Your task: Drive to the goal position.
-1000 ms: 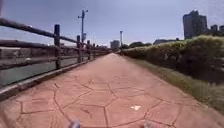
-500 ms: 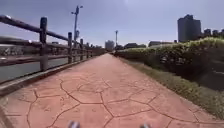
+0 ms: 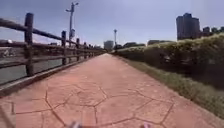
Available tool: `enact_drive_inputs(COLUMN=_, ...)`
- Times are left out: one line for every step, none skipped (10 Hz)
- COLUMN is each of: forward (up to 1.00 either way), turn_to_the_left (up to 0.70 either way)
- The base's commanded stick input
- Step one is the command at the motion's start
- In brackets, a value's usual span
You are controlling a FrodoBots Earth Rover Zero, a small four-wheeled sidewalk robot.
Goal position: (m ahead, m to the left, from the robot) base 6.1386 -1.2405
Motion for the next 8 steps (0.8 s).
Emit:
enact_drive_inputs(forward=0.85, turn_to_the_left=0.0)
enact_drive_inputs(forward=0.85, turn_to_the_left=0.0)
enact_drive_inputs(forward=0.85, turn_to_the_left=0.0)
enact_drive_inputs(forward=0.85, turn_to_the_left=0.0)
enact_drive_inputs(forward=0.85, turn_to_the_left=0.0)
enact_drive_inputs(forward=0.85, turn_to_the_left=0.0)
enact_drive_inputs(forward=0.85, turn_to_the_left=0.0)
enact_drive_inputs(forward=0.85, turn_to_the_left=0.0)
